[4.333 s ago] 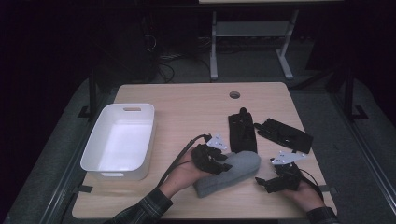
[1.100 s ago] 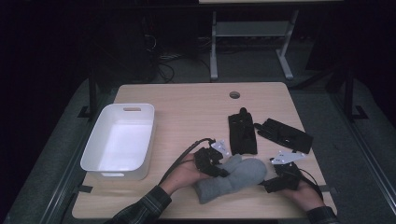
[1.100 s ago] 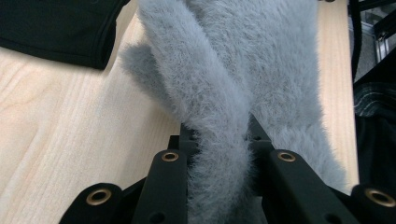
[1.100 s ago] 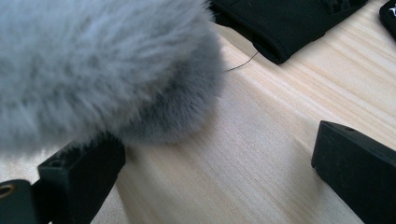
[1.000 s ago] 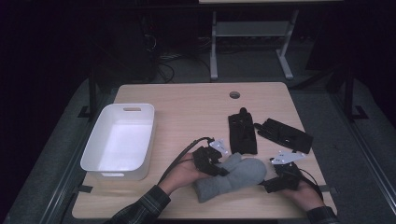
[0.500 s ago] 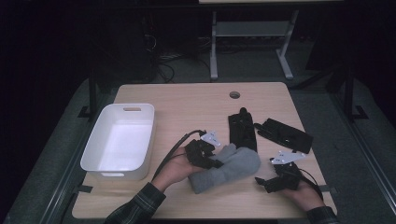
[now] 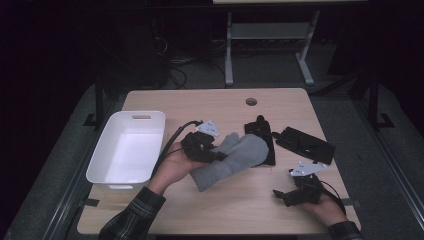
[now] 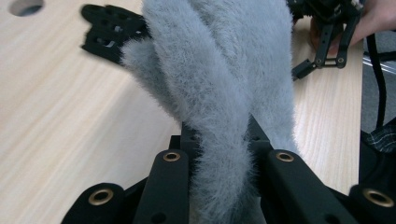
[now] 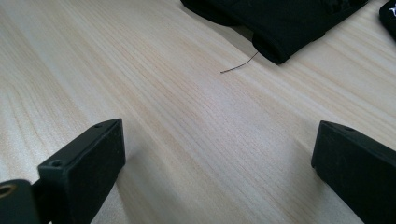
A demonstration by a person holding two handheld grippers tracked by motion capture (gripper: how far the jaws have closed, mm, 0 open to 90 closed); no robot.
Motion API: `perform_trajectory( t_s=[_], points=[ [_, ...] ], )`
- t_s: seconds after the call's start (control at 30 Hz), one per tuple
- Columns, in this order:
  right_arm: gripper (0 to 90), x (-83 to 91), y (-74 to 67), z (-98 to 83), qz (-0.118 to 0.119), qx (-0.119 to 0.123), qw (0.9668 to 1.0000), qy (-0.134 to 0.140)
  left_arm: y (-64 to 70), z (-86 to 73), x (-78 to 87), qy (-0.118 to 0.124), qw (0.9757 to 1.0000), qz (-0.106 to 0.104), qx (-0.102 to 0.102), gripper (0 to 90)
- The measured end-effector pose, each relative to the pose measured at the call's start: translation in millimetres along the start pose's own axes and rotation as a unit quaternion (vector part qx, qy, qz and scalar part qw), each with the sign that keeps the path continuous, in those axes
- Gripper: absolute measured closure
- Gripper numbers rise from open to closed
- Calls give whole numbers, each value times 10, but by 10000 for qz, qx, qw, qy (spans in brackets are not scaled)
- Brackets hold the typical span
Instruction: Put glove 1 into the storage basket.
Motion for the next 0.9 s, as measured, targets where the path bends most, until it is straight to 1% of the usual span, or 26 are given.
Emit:
perform_trajectory(
  t_s=[0.07, 0.23, 0.27, 0.3, 0.33, 0.37, 0.4, 0.43, 0.5, 0.53, 0.57, 0.6, 0.63, 0.67, 0.7, 0.8, 0.9],
  points=[
    [25, 0, 0, 0, 1, -1, 10000, -1, -43, 3, 77, -26, 10000, 64, 11, 756],
    [25, 0, 0, 0, 0, -1, 10000, 1, -139, -12, 255, 47, 9997, 185, 179, 756],
    [25, 0, 0, 0, 0, -2, 10000, 0, -183, -25, 332, 64, 9995, 235, 223, 756],
    [25, 0, 0, 0, 0, -2, 10000, 0, -183, -25, 332, 64, 9995, 235, 223, 756],
    [25, 0, -1, 0, 1, -3, 10000, 0, -201, -30, 367, 92, 9992, 272, 267, 756],
    [25, 0, 0, 0, 0, -1, 10000, 1, -247, -49, 450, 95, 9990, 335, 275, 755],
    [25, 0, 0, 0, -1, 0, 10000, 0, -247, -49, 450, 95, 9990, 335, 275, 755],
    [25, 0, 0, 0, -1, 0, 10000, 0, -268, -62, 496, 120, 9987, 366, 340, 755],
    [25, 0, 0, 0, -2, 1, 10000, 2, -302, -85, 561, 138, 9981, 435, 406, 755],
    [25, 0, 0, 0, -2, 1, 10000, 2, -325, -102, 597, 162, 9979, 474, 419, 755],
    [25, 0, 0, 0, -1, 0, 10000, 1, -353, -125, 638, 126, 9977, 512, 416, 755],
    [25, 0, 0, 0, -1, -2, 10000, 2, -372, -145, 670, 155, 9972, 543, 482, 755],
    [25, 0, 1, 0, -2, -2, 10000, 1, -396, -169, 707, 164, 9969, 581, 503, 755],
    [25, 0, 1, 0, -5, -2, 10000, 1, -411, -188, 739, 207, 9963, 598, 581, 755],
    [26, 0, 2, 0, -8, 4, 10000, -2, -437, -214, 781, 193, 9961, 635, 581, 755],
    [25, 0, 2, 0, -9, 6, 10000, -1, -494, -290, 897, 213, 9947, 722, 696, 755],
    [26, 0, 2, 0, -9, 6, 10000, -2, -562, -381, 1015, 292, 9927, 815, 845, 755]
  ],
)
Point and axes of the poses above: each handheld gripper's, and its own axes: x roughly backward along the jaws, z roughly out of its top, y roughly to its right, the point moved 5 cm from there along -x, roughly forward along the jaws, and after that the axes turned 2 degrees about -y, right-handed, at the moved point
